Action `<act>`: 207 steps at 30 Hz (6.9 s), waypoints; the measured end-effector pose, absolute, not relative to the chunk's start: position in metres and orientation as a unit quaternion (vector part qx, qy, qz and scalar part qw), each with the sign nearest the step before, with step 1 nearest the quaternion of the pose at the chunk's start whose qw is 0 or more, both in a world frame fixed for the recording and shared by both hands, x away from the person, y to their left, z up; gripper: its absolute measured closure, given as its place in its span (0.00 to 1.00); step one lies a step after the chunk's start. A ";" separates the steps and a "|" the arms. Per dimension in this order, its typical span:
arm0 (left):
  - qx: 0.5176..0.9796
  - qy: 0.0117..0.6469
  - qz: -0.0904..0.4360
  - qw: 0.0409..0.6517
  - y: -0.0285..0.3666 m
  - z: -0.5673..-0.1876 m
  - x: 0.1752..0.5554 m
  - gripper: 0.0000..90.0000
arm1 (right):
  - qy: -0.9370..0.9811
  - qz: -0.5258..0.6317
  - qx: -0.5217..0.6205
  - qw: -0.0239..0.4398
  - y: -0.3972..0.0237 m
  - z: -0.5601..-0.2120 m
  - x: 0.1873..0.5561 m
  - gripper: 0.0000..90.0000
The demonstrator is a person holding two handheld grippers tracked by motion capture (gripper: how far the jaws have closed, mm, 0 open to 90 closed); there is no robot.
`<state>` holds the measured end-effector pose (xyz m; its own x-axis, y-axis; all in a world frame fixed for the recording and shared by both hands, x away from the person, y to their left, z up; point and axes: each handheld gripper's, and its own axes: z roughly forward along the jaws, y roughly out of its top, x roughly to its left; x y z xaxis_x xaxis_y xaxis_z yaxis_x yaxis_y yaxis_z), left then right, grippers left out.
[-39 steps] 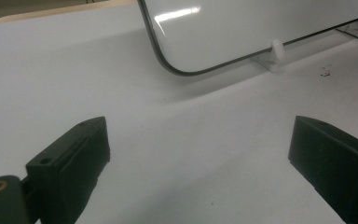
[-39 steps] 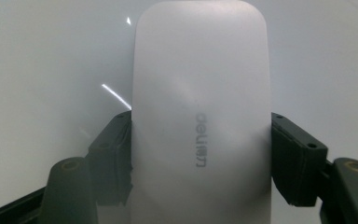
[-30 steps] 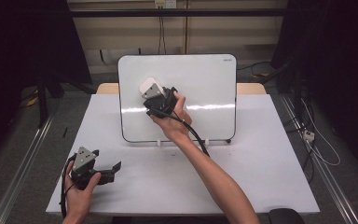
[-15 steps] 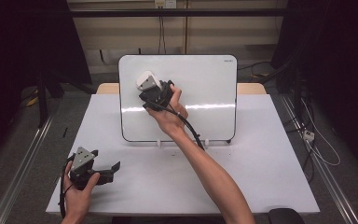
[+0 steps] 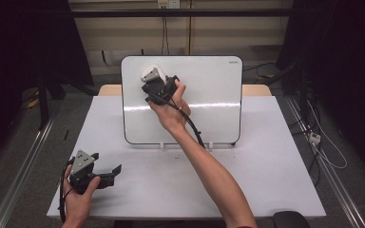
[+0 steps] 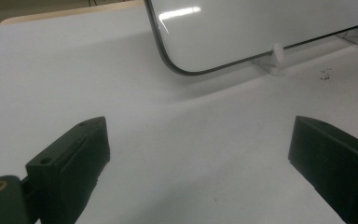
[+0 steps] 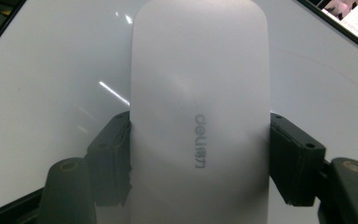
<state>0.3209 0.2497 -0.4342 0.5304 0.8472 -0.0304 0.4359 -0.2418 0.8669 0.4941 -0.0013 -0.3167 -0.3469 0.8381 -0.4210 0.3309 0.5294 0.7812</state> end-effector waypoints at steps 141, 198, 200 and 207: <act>0.756 0.428 0.236 0.436 0.249 -0.435 0.322 0.06 | 0.743 0.363 0.426 0.367 -0.206 -0.378 0.394 0.35; 0.755 0.427 0.235 0.439 0.247 -0.435 0.322 0.06 | 0.744 0.385 0.452 0.309 -0.221 -0.404 0.382 0.08; 0.754 0.428 0.234 0.440 0.248 -0.435 0.322 0.06 | 0.744 0.385 0.453 0.305 -0.222 -0.405 0.379 0.07; 0.757 0.426 0.228 0.440 0.246 -0.436 0.326 0.06 | 0.732 0.403 0.470 0.285 -0.233 -0.406 0.373 0.09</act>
